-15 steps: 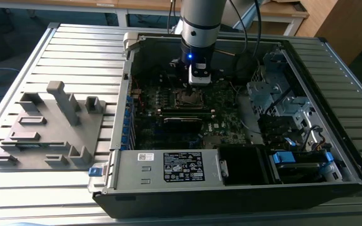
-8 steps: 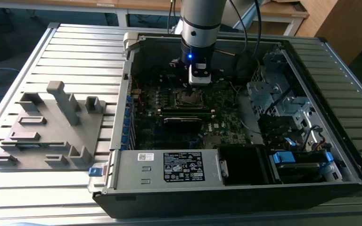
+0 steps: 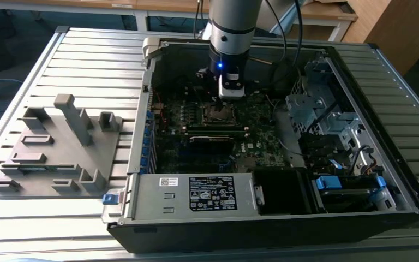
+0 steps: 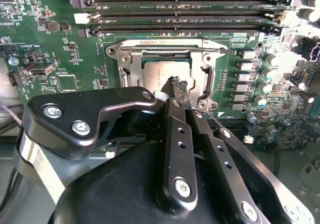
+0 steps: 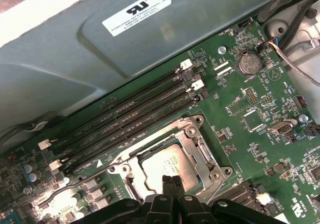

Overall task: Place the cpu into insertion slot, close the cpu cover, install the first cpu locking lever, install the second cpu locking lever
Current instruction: 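Close the cpu cover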

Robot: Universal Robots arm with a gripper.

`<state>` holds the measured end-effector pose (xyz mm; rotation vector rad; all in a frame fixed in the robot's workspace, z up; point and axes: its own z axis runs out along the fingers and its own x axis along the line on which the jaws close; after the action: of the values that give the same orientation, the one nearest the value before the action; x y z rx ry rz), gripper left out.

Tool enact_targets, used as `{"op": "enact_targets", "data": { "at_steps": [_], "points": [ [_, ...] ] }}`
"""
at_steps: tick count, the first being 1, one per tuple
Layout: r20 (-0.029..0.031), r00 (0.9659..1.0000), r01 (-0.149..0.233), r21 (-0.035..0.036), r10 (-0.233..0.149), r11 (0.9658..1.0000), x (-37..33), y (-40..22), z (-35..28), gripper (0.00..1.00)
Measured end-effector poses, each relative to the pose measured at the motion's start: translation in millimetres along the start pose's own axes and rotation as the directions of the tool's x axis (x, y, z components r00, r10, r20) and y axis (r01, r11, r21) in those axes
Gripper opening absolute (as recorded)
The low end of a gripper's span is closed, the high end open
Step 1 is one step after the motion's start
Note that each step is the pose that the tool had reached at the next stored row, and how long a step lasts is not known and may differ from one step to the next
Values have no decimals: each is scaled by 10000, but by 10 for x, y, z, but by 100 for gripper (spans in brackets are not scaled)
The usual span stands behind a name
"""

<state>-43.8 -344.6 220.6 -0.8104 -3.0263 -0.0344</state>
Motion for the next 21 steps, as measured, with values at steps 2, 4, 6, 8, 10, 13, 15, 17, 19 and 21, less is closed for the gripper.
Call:
{"op": "enact_targets", "data": {
  "at_steps": [2,4,6,8,10,13,15,17,19,21],
  "points": [
    [-2,9999,116,2,-116,9999,0,0,0,10],
    [-5,9996,298,3,-298,9996,0,0,0,10],
    [-11,9983,580,6,-580,9983,0,0,2,10],
    [-17,9961,878,11,-878,9961,0,0,3,10],
    [-23,9931,1173,14,-1173,9931,0,0,4,10],
    [-33,9869,1616,17,-1616,9869,0,0,6,10],
    [-39,9819,1893,19,-1893,9819,0,0,7,10],
    [-46,9760,2176,21,-2176,9760,0,0,9,10],
    [-51,9703,2419,23,-2418,9703,0,0,10,10],
    [-53,9686,2484,25,-2484,9686,0,0,10,10]
  ]
}}
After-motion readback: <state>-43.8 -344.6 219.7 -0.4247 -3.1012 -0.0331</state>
